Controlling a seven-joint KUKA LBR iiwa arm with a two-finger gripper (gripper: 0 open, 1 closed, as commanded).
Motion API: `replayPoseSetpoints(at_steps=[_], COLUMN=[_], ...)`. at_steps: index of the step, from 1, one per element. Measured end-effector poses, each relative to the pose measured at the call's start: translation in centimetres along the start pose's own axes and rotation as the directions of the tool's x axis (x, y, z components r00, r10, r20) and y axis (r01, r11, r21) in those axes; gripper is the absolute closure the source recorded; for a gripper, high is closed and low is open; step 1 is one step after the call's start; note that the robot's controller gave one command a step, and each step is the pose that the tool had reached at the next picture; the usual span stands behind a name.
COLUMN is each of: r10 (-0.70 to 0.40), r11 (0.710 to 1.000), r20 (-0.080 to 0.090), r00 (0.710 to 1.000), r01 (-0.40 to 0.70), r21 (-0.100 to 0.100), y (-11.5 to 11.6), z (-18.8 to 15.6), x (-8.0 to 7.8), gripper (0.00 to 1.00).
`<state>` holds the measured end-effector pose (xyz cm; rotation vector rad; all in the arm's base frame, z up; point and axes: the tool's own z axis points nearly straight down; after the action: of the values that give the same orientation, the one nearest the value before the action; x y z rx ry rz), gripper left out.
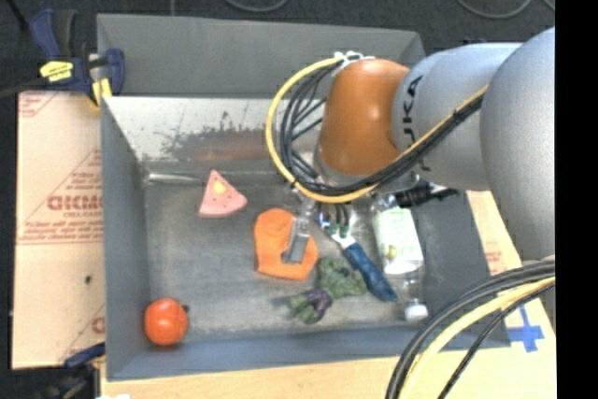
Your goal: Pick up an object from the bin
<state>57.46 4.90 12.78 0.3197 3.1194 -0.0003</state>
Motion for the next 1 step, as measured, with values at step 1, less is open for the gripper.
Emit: replayPoseSetpoints(at_steps=[1], r10=[0.161], r11=[0.987], r20=[0.001], r00=[0.987], r01=[-0.161], r21=[-0.002], y=[0.72], z=[4.67], x=[-0.46], gripper=[0.00])
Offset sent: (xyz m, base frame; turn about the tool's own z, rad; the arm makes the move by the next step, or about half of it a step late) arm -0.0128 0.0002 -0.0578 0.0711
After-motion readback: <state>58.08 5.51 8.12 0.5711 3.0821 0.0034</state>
